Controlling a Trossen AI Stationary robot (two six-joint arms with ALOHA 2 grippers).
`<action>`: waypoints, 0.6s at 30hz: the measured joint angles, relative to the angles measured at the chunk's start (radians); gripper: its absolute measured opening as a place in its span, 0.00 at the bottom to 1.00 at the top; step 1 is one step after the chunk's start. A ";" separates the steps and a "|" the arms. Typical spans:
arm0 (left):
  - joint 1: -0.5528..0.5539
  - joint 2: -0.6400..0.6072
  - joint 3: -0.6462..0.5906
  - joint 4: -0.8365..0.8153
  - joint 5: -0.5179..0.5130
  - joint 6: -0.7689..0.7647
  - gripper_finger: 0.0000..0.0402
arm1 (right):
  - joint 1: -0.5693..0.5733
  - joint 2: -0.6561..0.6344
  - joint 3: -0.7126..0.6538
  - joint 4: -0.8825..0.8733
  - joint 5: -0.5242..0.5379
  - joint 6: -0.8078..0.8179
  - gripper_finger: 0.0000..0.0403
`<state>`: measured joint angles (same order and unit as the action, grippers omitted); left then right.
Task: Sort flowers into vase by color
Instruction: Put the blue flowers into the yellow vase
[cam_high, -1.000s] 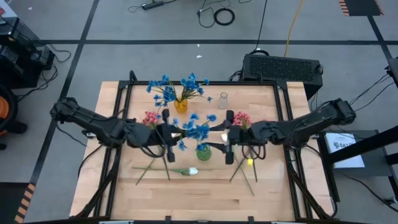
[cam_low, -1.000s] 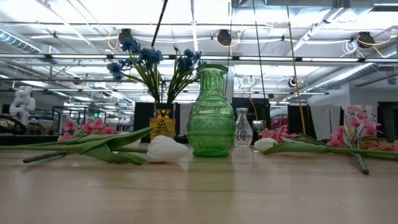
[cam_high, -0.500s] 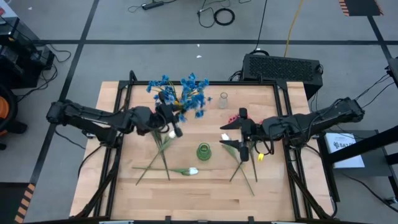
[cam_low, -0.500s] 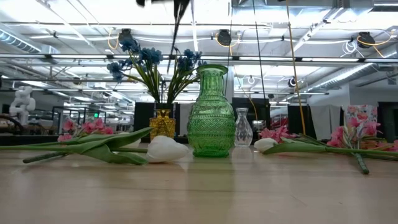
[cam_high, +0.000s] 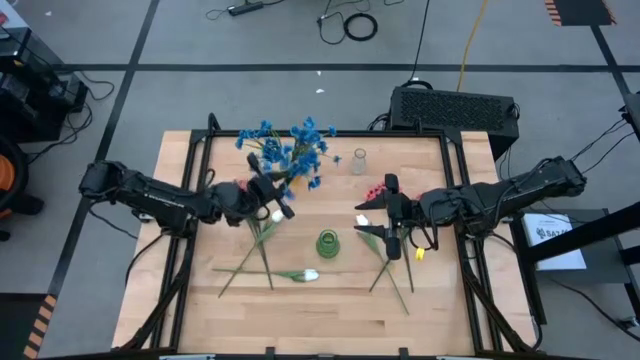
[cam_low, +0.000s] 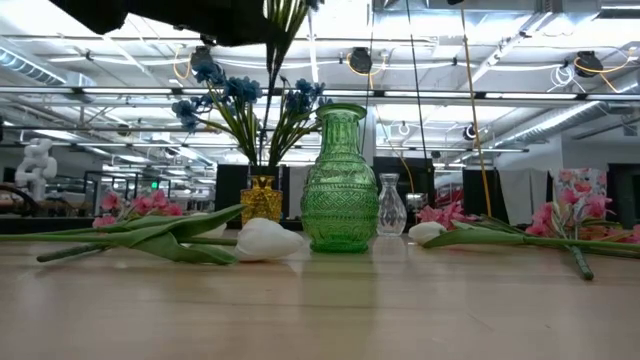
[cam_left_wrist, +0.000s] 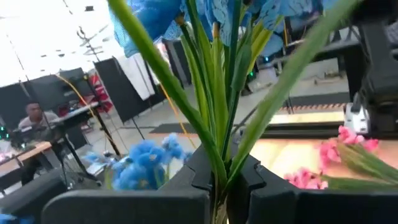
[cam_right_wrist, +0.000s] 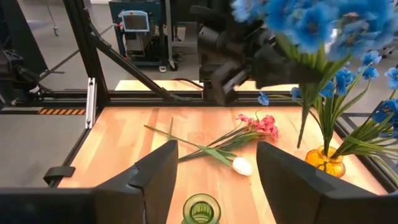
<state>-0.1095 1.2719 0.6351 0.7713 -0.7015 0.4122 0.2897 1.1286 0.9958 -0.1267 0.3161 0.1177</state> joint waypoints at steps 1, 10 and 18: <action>-0.018 0.016 0.001 0.042 -0.012 0.018 0.04 | 0.000 0.000 0.000 0.000 0.000 0.000 0.52; -0.078 0.184 0.003 0.341 -0.217 0.188 0.04 | 0.000 0.000 0.000 0.002 0.000 -0.002 0.51; -0.016 0.366 0.003 0.629 -0.248 0.333 0.04 | 0.000 0.000 0.000 0.003 0.001 -0.043 0.52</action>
<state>-0.1251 1.6375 0.6383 1.4004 -0.9499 0.7452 0.2893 1.1290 0.9955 -0.1238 0.3168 0.0751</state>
